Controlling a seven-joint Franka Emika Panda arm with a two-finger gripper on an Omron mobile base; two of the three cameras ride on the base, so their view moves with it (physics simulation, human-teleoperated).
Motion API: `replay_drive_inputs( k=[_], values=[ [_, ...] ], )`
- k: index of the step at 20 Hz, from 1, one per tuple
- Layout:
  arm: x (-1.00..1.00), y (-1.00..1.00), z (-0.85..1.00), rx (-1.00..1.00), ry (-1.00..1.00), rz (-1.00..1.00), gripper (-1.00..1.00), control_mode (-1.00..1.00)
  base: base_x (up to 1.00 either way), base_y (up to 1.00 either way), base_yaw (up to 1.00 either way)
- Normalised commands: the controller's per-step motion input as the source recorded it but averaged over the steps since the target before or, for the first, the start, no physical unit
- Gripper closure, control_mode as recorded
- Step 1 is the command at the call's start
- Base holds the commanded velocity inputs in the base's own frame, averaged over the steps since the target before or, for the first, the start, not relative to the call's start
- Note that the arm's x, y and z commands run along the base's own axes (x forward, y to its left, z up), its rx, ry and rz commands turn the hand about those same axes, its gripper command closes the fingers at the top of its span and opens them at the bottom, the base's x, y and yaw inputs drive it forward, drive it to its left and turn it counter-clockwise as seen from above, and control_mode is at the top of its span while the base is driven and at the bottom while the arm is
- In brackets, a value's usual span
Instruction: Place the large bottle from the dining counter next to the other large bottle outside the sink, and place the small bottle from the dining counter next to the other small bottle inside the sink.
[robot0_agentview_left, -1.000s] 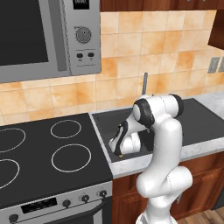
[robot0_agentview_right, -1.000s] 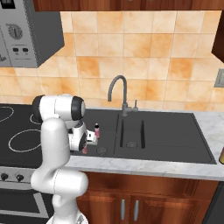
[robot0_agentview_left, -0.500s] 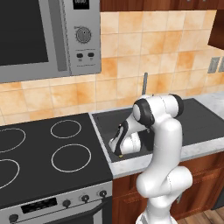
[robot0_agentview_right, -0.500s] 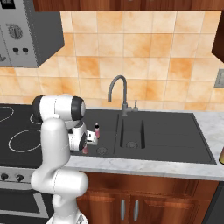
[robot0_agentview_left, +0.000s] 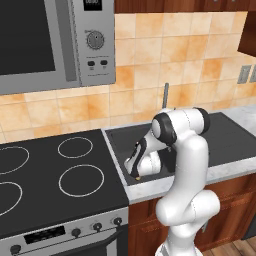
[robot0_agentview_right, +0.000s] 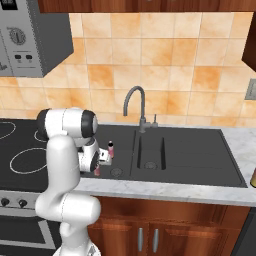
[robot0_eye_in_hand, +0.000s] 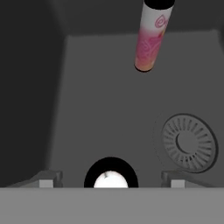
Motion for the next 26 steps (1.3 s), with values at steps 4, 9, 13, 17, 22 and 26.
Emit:
replay_drive_inputs(
  k=[4, 9, 13, 17, 22, 26],
  values=[
    [0.00, 0.00, 0.22, -0.02, 0.00, 0.00, -1.00, -1.00, 0.00, 0.00, 0.00],
    [-0.01, 0.00, 0.47, 0.00, 0.00, 0.00, -1.00, -1.00, 0.00, 0.00, 0.00],
    [-0.08, 0.00, 0.57, 0.00, 0.00, 0.00, -1.00, -1.00, 0.00, 0.00, 0.00],
    [-0.01, 0.00, 0.65, 0.00, 0.02, 0.01, -1.00, -1.00, 0.00, 0.00, 0.00],
    [0.10, 0.00, 0.56, -0.01, 0.14, 0.01, -1.00, -1.00, 0.00, 0.00, 0.00],
    [0.55, 0.00, 0.57, -0.05, 0.25, 0.00, -1.00, -1.00, 0.00, 0.00, 0.00]
  ],
)
